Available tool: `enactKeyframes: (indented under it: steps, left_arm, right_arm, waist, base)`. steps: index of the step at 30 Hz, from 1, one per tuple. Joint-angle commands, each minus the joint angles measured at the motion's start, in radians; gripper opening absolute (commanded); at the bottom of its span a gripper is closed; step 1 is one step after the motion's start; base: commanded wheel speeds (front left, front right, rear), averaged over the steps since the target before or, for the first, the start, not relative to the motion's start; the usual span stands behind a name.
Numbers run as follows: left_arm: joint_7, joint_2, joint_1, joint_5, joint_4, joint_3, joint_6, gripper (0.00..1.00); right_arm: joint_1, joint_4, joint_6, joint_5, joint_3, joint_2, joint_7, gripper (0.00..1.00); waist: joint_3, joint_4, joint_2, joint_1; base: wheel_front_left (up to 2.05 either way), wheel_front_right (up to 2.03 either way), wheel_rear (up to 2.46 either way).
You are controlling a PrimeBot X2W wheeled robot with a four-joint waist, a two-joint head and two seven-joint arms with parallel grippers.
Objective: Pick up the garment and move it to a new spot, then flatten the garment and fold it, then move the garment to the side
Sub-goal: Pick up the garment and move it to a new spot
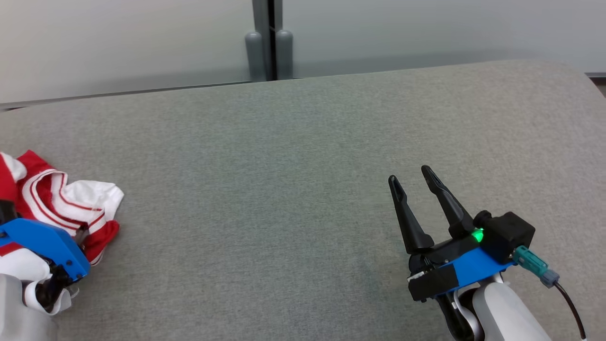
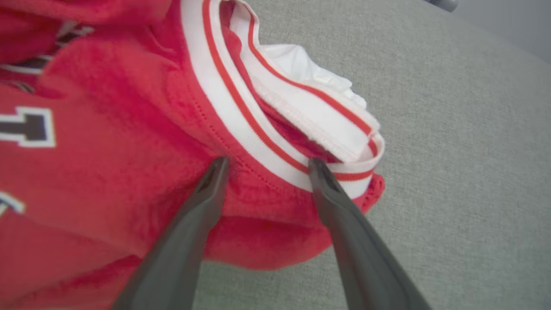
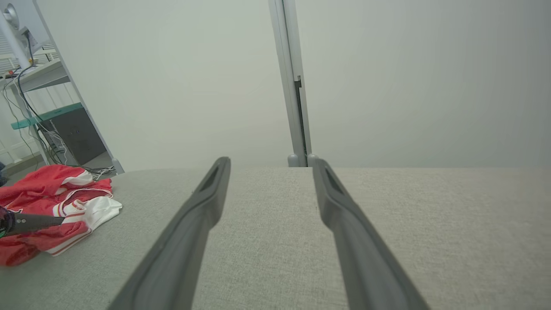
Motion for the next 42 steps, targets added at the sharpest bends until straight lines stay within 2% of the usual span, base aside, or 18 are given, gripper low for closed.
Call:
enactKeyframes:
  steps: [1,7,8,9,10,11,20,28,32,36,39,42]
  left_arm:
    - [0.003,-0.002,-0.014,-0.012,0.019,-0.002,-0.007,1.0]
    - [0.018,0.012,-0.023,-0.057,0.13,-0.031,-0.008,1.0]
    - [0.015,0.016,-0.026,-0.063,0.14,-0.038,-0.008,0.95]
    - [0.007,0.021,-0.03,-0.07,0.15,-0.043,-0.008,0.51]
    - [-0.002,0.027,-0.032,-0.069,0.153,-0.053,-0.008,0.36]
    - [-0.013,0.034,-0.034,-0.065,0.152,-0.068,-0.008,0.0]
    - [-0.095,0.102,-0.072,-0.038,0.059,-0.227,-0.005,0.0]
    - [-0.069,0.119,-0.098,-0.088,-0.179,-0.33,-0.005,0.0]
    - [-0.027,0.1,-0.082,-0.125,-0.324,-0.345,-0.005,0.0]
    - [0.023,0.068,-0.05,-0.153,-0.523,-0.365,0.013,0.0]
    - [0.035,0.054,-0.041,-0.163,-0.591,-0.371,0.02,0.0]
    - [0.021,0.009,-0.026,-0.163,-0.667,-0.395,0.034,0.0]
  right_arm:
    - [-0.015,0.0,0.0,0.004,0.002,-0.004,-0.003,1.0]
    - [-0.021,0.005,0.0,0.005,0.009,-0.009,-0.003,1.0]
    - [-0.022,0.006,0.0,0.006,0.01,-0.009,-0.003,1.0]
    - [-0.022,0.006,0.0,0.007,0.01,-0.009,-0.003,1.0]
    - [-0.021,0.007,0.0,0.008,0.009,-0.01,-0.003,1.0]
    - [-0.019,0.009,0.0,0.008,0.008,-0.011,-0.003,1.0]
    - [0.022,0.029,0.0,-0.013,-0.042,0.001,-0.003,1.0]
    - [0.058,0.048,0.0,-0.028,-0.091,0.022,-0.003,1.0]
    - [0.064,0.057,0.0,-0.032,-0.103,0.031,-0.003,1.0]
    - [0.066,0.06,0.0,-0.03,-0.113,0.035,-0.003,1.0]
    - [0.064,0.061,0.0,-0.029,-0.114,0.036,-0.003,1.0]
    - [0.063,0.063,0.0,-0.028,-0.117,0.038,-0.003,1.0]
  waist:
    - [0.0,-0.009,-0.0002,0.0]
    - [0.011,-0.041,-0.0002,0.0]
    - [0.011,-0.043,-0.0002,0.0]
    - [0.011,-0.045,-0.0002,0.0]
    - [0.01,-0.046,-0.0002,0.0]
    - [0.009,-0.046,-0.0002,0.0]
    - [-0.063,-0.009,-0.0002,0.0]
    - [-0.129,0.017,-0.0002,0.0]
    - [-0.145,0.001,-0.0002,0.0]
    - [-0.149,-0.051,-0.0002,0.0]
    - [-0.145,-0.079,-0.0002,0.0]
    - [-0.141,-0.123,-0.0002,0.0]
  base:
    - [0.0,0.0,0.0]
    - [0.0,0.0,0.0]
    - [0.0,0.0,0.0]
    - [0.0,0.0,0.0]
    - [0.0,0.0,0.0]
    - [0.0,0.0,0.0]
    - [0.0,0.0,0.0]
    - [0.0,0.0,0.0]
    - [0.0,0.0,0.0]
    - [0.0,0.0,0.0]
    - [0.0,0.0,0.0]
    - [0.0,0.0,0.0]
